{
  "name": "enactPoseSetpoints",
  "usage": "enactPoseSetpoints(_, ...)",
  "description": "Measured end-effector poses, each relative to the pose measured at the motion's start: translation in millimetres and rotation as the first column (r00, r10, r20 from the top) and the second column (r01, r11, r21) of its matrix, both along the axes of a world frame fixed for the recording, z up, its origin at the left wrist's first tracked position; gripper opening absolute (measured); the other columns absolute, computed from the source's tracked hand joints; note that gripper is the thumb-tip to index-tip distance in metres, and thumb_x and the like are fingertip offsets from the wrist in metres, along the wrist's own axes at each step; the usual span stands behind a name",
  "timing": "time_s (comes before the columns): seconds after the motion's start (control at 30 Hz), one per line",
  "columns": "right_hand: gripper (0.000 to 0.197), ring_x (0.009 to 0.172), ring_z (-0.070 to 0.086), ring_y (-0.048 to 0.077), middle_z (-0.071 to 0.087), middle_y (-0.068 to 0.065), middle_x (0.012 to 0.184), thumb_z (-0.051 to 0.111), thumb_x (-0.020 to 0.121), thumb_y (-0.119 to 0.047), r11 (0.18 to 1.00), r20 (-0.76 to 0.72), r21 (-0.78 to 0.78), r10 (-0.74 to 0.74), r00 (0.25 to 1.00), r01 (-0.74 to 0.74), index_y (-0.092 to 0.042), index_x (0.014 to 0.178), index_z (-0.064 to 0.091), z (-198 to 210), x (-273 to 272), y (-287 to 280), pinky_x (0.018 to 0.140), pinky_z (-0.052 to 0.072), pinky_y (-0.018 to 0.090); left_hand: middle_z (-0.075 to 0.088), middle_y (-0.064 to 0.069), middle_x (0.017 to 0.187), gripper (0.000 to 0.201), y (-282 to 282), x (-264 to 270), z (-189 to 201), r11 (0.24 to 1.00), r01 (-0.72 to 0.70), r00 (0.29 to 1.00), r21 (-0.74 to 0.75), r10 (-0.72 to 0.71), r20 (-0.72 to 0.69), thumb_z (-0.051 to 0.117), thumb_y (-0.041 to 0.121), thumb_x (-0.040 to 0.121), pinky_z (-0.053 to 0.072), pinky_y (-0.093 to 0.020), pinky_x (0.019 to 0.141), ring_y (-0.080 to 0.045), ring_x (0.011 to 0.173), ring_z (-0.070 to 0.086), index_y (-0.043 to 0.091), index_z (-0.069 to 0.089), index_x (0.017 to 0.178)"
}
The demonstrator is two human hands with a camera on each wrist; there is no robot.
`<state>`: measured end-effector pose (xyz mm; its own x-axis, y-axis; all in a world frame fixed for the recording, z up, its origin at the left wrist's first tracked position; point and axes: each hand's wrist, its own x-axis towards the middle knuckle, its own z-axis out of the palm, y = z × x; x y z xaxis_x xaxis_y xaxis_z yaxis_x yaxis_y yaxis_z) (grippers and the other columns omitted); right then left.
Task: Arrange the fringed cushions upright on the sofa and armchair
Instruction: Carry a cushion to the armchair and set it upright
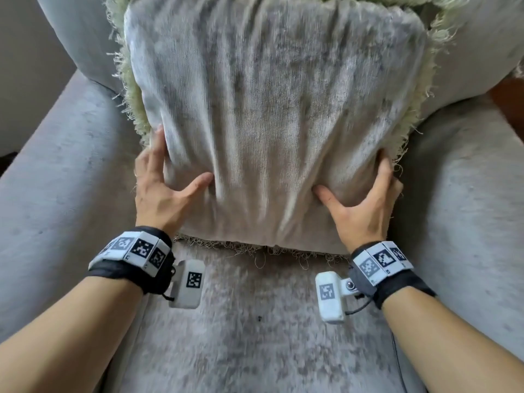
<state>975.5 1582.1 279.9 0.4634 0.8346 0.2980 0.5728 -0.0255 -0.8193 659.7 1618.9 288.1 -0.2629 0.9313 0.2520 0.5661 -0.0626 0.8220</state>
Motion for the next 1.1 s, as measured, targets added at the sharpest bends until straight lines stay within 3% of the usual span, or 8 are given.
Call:
enactPoseSetpoints(0.2,0.102,0.149,0.023,0.041,0.024,0.028,0.157,0.067,0.079,-0.072,0.981,0.258,0.192,-0.031,0.966,-0.02,-0.012,0.155,0.038,13,-12,-7,0.124,0.018,0.051,0.007,-0.003,0.166,0.09,-7,19,6,0.966,0.031,0.985,0.256,0.014,-0.174,0.064,0.064,0.087,0.018,-0.05,0.127,-0.013,0.156,0.008,0.03,0.028,0.162)
enactPoseSetpoints(0.37,0.096,0.147,0.018,0.059,0.022,0.038,0.156,0.053,0.086,-0.069,0.936,0.413,0.348,-0.104,0.905,-0.051,0.0,0.152,0.038,25,-25,-9,0.125,0.011,0.058,0.013,-0.026,0.162,0.078,-1,45,4,0.876,0.103,0.95,0.471,0.053,-0.307,0.053,0.06,0.094,0.011,-0.065,0.124,-0.05,0.153,0.009,0.01,0.043,0.153)
enactPoseSetpoints(0.43,0.098,0.147,0.018,0.061,0.024,0.04,0.156,0.047,0.087,-0.074,0.94,0.474,0.334,-0.111,0.874,-0.062,-0.003,0.153,0.034,17,-33,-3,0.124,0.011,0.061,0.017,-0.029,0.163,0.078,4,51,-8,0.88,0.11,0.926,0.463,0.078,-0.369,0.044,0.067,0.097,0.007,-0.063,0.125,-0.05,0.152,0.008,0.015,0.041,0.154)
enactPoseSetpoints(0.6,0.108,0.151,0.017,0.052,0.021,0.029,0.164,0.049,0.074,-0.094,0.997,0.631,0.019,-0.066,0.773,0.07,-0.03,0.157,0.02,-22,-53,32,0.123,0.008,0.057,0.014,-0.021,0.169,0.079,16,53,-43,0.966,0.021,0.875,0.257,0.107,-0.473,0.034,0.082,0.092,0.004,-0.064,0.124,-0.046,0.155,0.005,0.048,0.013,0.16)
enactPoseSetpoints(0.67,0.111,0.152,0.013,0.053,0.018,0.031,0.164,0.048,0.074,-0.094,0.997,0.585,0.048,-0.072,0.808,0.054,-0.027,0.158,0.021,-24,-52,30,0.123,0.008,0.056,0.012,-0.02,0.169,0.08,15,51,-39,0.965,0.029,0.882,0.259,0.097,-0.461,0.032,0.083,0.091,0.002,-0.064,0.123,-0.046,0.155,0.003,0.046,0.015,0.161)
enactPoseSetpoints(0.83,0.103,0.149,0.012,0.059,0.022,0.039,0.159,0.04,0.083,-0.083,0.962,0.494,0.272,-0.129,0.86,-0.011,-0.011,0.154,0.025,6,-56,14,0.126,0.007,0.059,0.019,-0.036,0.162,0.088,11,60,-4,0.914,0.067,0.887,0.401,0.13,-0.444,0.025,0.078,0.094,0.002,-0.07,0.12,-0.06,0.149,0.006,0.017,0.032,0.157)
enactPoseSetpoints(0.97,0.105,0.151,0.018,0.053,0.026,0.028,0.163,0.046,0.082,-0.087,0.992,0.621,0.121,-0.094,0.778,0.023,-0.018,0.158,0.028,3,-57,42,0.118,0.021,0.066,0.016,-0.027,0.167,0.085,30,64,-4,0.952,0.041,0.853,0.303,0.124,-0.508,0.028,0.079,0.095,0.002,-0.063,0.123,-0.051,0.153,0.007,0.025,0.026,0.161)
enactPoseSetpoints(1.1,0.105,0.152,0.016,0.052,0.024,0.03,0.163,0.041,0.084,-0.085,0.986,0.563,0.167,-0.068,0.824,-0.032,-0.013,0.158,0.029,14,-51,47,0.121,0.018,0.063,0.016,-0.03,0.166,0.087,36,63,9,0.949,0.061,0.877,0.309,0.097,-0.47,0.029,0.078,0.096,0.006,-0.065,0.123,-0.051,0.153,0.007,0.021,0.028,0.161)
